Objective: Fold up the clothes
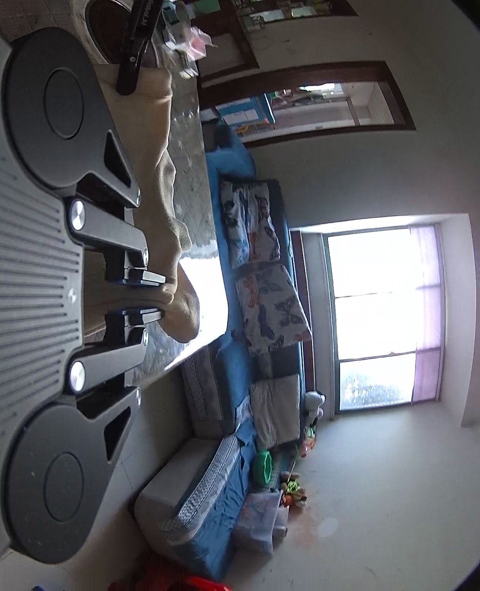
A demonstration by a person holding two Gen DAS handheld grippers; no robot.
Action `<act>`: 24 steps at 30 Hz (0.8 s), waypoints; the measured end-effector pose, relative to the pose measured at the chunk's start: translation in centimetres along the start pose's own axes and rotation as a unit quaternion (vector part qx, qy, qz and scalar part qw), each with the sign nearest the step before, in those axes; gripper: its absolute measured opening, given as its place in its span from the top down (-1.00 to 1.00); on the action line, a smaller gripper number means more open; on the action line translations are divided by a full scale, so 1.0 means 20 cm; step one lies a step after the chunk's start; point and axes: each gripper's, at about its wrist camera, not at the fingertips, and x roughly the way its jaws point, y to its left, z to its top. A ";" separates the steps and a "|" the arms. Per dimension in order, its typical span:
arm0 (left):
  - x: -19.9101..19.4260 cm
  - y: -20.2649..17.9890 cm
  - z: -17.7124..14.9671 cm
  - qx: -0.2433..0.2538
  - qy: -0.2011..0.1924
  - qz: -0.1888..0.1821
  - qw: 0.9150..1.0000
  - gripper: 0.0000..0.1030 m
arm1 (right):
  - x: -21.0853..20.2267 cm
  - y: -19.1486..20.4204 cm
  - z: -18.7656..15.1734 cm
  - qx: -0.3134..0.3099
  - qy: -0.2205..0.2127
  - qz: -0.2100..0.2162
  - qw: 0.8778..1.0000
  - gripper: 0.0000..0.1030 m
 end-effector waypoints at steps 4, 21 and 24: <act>0.11 0.02 0.01 -0.010 0.021 0.006 1.000 0.73 | 0.09 -0.07 -0.03 0.018 0.041 -0.024 0.999 0.80; 0.23 0.18 -0.13 -0.028 0.076 0.011 0.997 0.63 | 0.23 0.06 -0.26 -0.044 0.096 0.014 0.994 0.41; 0.21 0.18 -0.15 -0.018 0.077 0.010 0.997 0.63 | 0.23 0.10 -0.33 -0.071 0.110 0.021 0.991 0.37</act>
